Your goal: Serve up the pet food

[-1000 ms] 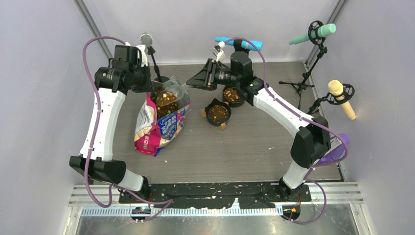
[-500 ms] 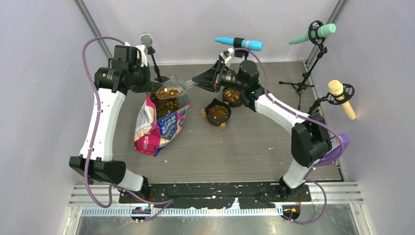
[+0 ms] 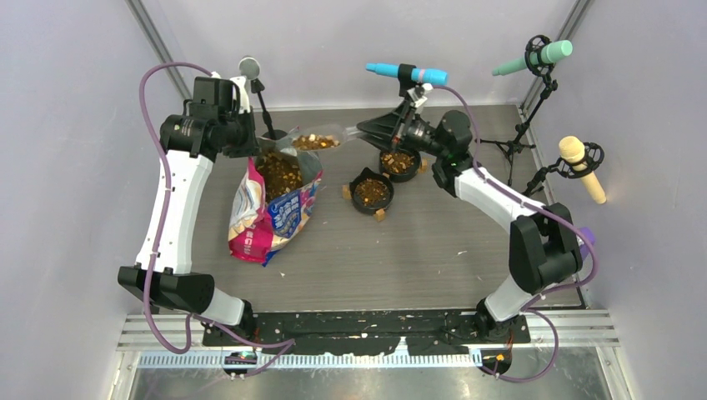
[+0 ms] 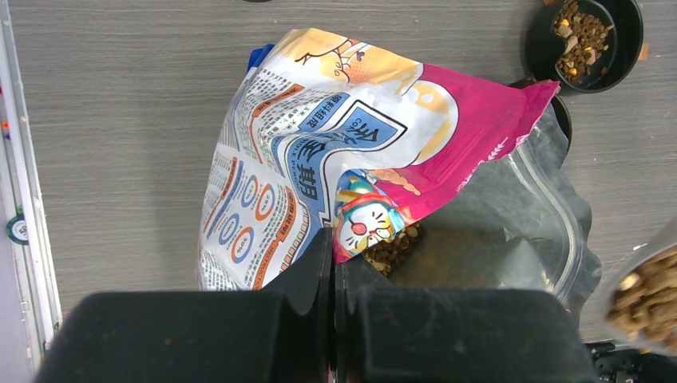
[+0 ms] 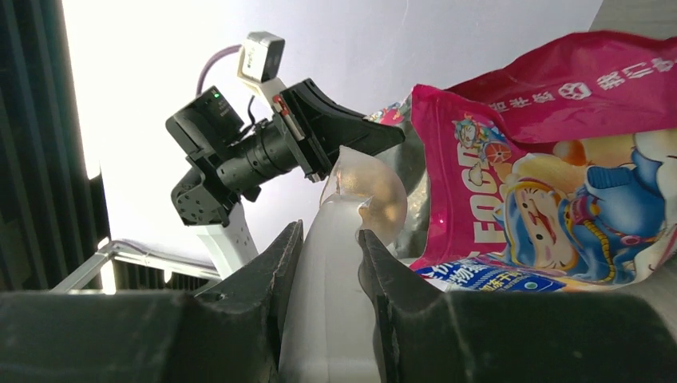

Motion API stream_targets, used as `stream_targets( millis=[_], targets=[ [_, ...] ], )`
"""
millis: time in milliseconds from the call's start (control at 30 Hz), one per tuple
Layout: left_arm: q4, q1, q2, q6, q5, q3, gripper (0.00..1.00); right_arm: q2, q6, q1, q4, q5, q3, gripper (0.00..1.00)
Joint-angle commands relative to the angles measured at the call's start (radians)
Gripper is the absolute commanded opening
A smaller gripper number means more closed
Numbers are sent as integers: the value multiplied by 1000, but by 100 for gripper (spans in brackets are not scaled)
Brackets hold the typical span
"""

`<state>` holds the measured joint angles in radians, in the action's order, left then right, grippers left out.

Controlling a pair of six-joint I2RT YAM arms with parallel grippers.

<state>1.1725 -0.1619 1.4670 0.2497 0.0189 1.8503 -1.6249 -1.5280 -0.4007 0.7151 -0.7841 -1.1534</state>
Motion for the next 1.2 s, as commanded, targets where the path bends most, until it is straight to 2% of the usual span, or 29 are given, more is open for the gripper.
stream_targets(
  millis=[0,533,700,867,1167],
  targets=[
    [-62,8,-70,-6,12,19,0,102,-18,59,92,-13,38,5],
    [-65,21,-56,-9,10,25,0,231,248,314,-184,2,196,5],
    [-57,22,-47,-8,13,45,0,242,407,342,-392,37,212,5],
    [-62,22,-49,-9,18,38,0,227,537,350,-481,66,230,5],
    [-65,24,-54,-7,14,35,0,194,732,354,-688,210,212,5]
  ],
)
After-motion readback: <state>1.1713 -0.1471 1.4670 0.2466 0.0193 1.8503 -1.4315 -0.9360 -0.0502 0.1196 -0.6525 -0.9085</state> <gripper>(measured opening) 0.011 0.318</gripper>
